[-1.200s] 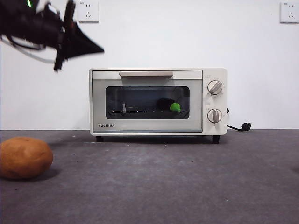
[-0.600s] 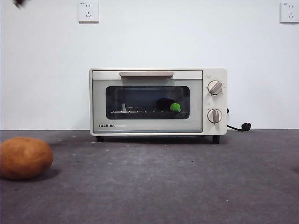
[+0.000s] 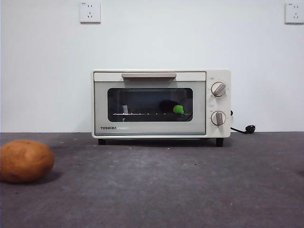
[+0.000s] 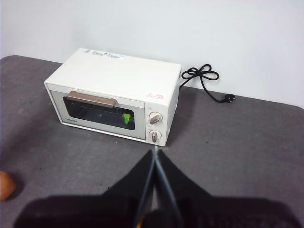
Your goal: Take the eggplant from the table,put the eggplant in the oven
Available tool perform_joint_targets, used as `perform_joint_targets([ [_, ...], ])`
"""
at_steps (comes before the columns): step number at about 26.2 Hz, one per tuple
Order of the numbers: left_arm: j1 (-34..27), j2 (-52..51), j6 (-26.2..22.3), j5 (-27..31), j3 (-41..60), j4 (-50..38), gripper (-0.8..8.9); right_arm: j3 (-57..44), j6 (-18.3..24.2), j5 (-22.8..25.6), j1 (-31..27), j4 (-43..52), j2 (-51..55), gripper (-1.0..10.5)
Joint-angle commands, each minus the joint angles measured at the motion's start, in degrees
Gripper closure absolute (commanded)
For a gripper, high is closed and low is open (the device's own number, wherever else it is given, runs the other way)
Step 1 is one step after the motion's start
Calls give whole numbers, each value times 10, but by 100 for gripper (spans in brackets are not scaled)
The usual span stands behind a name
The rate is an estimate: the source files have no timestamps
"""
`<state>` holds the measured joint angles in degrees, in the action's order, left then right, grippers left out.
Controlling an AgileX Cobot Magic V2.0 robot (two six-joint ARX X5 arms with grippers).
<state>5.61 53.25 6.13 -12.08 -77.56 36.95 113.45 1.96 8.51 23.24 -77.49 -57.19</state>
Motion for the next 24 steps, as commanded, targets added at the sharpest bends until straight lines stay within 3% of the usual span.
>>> perform_joint_targets([
  [1,2,-30,-21,6,2,16,820,-1,-4,-1,0,-13,1,946],
  [8,2,-76,-21,6,2,38,820,-1,-4,-1,0,-13,1,946],
  [24,2,-76,-21,2,2,70,818,-1,-4,-1,0,-13,-10,946],
])
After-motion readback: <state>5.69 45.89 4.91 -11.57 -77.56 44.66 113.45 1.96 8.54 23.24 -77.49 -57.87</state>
